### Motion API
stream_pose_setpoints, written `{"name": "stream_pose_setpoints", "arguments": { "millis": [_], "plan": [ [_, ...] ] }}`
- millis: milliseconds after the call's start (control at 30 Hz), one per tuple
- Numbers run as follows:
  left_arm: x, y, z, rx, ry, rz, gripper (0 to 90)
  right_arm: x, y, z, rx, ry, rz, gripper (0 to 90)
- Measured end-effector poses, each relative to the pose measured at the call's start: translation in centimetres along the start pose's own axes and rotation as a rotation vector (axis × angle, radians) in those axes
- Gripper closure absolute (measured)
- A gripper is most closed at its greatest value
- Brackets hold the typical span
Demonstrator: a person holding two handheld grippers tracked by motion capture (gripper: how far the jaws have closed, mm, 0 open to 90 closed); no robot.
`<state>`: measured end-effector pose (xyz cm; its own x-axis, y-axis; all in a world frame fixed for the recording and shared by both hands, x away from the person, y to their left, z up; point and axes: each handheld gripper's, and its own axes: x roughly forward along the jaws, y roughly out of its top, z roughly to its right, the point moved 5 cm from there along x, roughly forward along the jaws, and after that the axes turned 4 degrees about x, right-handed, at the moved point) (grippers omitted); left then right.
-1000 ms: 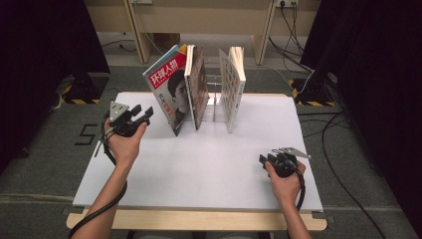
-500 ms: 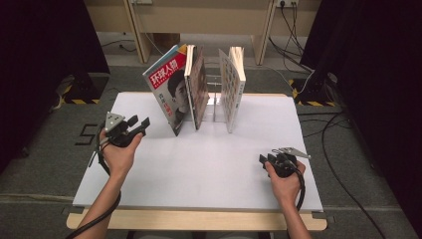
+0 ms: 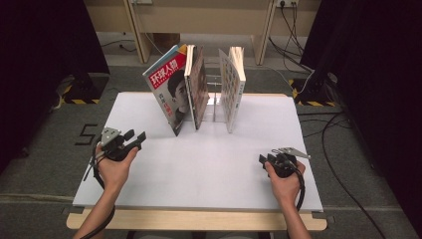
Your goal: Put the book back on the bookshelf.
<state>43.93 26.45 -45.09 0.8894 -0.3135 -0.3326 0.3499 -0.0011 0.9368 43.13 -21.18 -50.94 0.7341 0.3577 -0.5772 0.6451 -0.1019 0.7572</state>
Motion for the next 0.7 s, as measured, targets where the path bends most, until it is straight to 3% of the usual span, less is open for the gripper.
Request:
{"name": "stream_pose_setpoints", "arguments": {
  "millis": [700],
  "plan": [
    [-0.5, -4.4, -1.2, -0.019, 0.008, -0.095, 48.9, -0.1, 0.0, 0.0, 0.004, 0.0, -0.001, 60.4]
  ]
}}
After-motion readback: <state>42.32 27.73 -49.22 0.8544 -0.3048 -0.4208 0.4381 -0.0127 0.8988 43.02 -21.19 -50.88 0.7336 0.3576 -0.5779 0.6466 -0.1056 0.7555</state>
